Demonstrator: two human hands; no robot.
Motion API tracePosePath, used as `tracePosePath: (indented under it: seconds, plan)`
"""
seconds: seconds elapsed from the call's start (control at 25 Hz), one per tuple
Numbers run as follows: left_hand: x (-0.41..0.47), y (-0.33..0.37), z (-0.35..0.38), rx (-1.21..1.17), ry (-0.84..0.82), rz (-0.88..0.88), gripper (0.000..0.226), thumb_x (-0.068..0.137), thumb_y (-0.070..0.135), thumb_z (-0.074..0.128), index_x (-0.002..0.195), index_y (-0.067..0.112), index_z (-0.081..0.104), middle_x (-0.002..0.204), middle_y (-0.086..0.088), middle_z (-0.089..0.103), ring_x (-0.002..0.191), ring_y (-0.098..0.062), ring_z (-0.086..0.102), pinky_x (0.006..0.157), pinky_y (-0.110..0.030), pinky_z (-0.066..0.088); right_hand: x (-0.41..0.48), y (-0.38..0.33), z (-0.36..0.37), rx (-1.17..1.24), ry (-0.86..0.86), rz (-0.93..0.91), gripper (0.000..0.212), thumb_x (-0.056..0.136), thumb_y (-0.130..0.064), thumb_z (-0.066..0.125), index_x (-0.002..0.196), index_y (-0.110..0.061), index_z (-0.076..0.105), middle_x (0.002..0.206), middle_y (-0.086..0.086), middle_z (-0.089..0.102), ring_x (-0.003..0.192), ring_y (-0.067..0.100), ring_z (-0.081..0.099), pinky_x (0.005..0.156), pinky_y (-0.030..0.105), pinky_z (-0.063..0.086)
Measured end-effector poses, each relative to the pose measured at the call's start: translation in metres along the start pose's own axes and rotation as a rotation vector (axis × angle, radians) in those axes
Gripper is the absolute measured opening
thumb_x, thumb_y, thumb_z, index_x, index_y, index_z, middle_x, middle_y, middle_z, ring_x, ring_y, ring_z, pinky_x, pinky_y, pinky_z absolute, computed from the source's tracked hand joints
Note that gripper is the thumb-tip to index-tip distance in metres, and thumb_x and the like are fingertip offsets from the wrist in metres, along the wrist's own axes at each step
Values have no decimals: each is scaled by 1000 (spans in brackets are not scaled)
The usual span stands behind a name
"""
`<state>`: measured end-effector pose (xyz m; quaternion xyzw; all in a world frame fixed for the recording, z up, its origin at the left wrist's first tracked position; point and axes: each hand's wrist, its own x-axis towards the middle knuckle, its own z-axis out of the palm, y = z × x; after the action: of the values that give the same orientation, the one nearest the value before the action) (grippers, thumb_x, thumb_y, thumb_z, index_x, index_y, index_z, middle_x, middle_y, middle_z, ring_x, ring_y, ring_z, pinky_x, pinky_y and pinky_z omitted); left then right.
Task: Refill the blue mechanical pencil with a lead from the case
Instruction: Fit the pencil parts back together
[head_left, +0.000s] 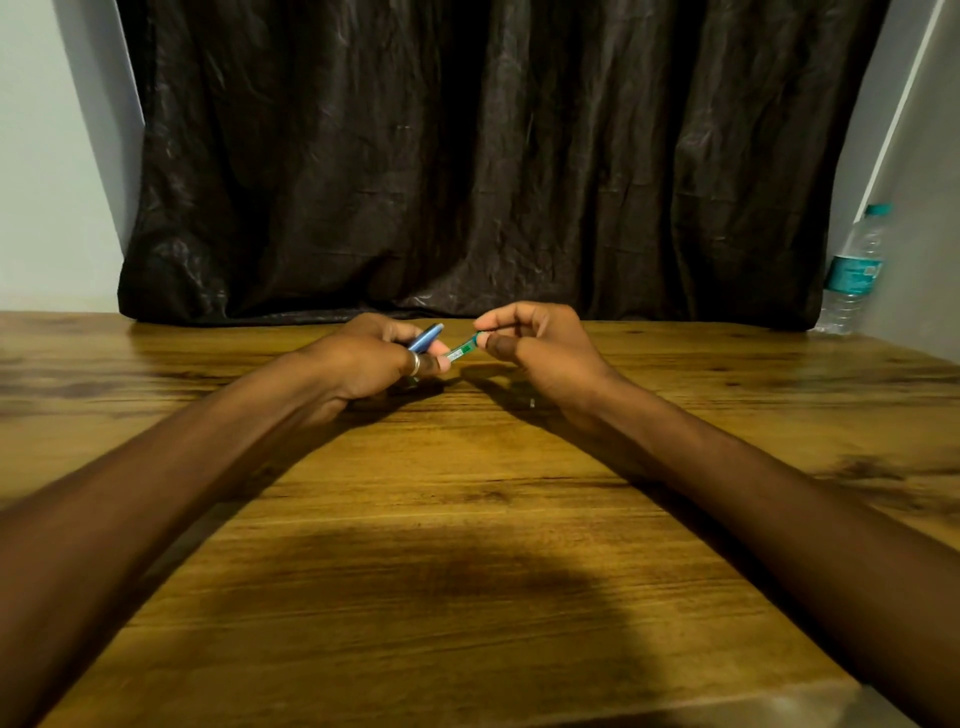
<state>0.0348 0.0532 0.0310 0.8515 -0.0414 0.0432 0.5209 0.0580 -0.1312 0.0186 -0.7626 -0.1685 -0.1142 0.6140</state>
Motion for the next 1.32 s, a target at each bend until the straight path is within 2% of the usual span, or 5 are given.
tracePosePath:
  seconds: [0.16,0.56,0.96,1.2,1.32]
  plan:
    - [2,-3,-1,40,-9,-4,7,87,21,77,94,22,77,61,7,63,46,-2,48,39,-17,31,-1,-2,-2,-18,-8,-3,17,89,2,67,105,-2,71,92,12,72,83,14,65,68,14,52]
    - [1,0,-2,34,-29,25,8,89,17,74,95,21,76,50,13,64,38,7,52,35,-10,34,-1,-3,-4,-15,-16,-17,19,85,6,69,97,-9,72,84,8,73,78,9,68,69,13,53]
    - [9,-7,-3,73,-42,81,12,87,17,77,98,20,79,88,1,75,84,-9,64,70,-22,45,-6,-6,-4,-47,-59,16,18,84,5,70,100,-4,73,97,20,75,88,19,67,85,32,54]
    - [2,-8,1,384,90,345,16,85,30,78,101,28,76,90,7,74,78,-2,63,67,-24,46,-2,-6,-6,-94,23,67,17,84,-2,72,99,-10,75,98,10,77,96,19,71,87,32,56]
    - [2,-11,4,431,162,404,16,81,35,80,95,31,75,84,10,74,79,-4,66,69,-30,53,0,-4,-8,-69,42,102,15,84,-4,73,94,-15,76,94,5,77,90,13,70,71,22,56]
